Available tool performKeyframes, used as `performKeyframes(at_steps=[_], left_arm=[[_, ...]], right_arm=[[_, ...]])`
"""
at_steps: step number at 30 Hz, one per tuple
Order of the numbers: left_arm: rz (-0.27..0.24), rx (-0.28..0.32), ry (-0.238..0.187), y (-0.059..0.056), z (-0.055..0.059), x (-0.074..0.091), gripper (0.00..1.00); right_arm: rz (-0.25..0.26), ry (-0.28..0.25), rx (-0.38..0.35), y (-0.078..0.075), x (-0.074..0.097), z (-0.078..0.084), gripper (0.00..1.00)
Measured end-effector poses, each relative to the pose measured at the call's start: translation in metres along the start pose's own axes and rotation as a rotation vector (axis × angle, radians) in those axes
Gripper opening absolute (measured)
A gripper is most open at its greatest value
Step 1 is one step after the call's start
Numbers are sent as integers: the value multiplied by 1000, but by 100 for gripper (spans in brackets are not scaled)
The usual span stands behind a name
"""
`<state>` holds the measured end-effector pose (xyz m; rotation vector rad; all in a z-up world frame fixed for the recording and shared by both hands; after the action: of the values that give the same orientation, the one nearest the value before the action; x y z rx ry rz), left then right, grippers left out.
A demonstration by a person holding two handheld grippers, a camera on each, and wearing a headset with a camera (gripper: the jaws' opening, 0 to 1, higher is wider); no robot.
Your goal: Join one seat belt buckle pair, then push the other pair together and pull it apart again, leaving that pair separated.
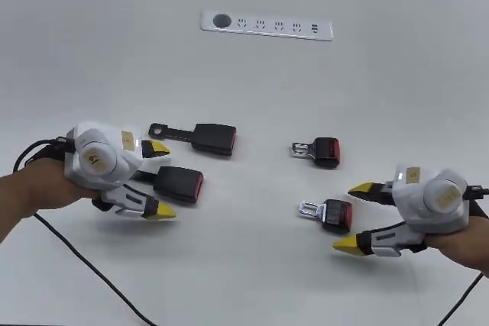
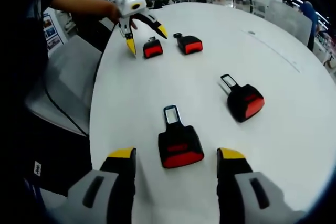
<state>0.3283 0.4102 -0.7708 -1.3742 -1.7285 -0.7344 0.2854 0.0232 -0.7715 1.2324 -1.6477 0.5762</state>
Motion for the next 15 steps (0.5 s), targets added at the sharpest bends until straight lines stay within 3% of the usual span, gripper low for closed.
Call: performKeyframes(at_steps=[4,8,9,15], left_arm=[[4,-36,32,1,1,-3,56],[11,-79,53,1,3,-6,53],[12,-75,38,2,2,-6,53],[21,-87,42,4,1,-9,50]], right_arm=[[-4,36,41,0,-2,2,59],[-13,53,54,-1,-5,2,56],[-3,52,67,-3,-6,2,54],[-2,57,69,-10,-5,0,47]])
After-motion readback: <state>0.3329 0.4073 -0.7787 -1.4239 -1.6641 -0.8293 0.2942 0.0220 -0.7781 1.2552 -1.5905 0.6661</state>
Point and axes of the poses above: the centre of the closed fingertips' face, and the gripper's own axes: x roughly backward along the fingers, y roughly to its left, z roughly out of its underside, the point moved 10 cm from there along x, roughly backward along the fingers, and after that the axes turned 9 degrees about y, right-handed, at the moved point
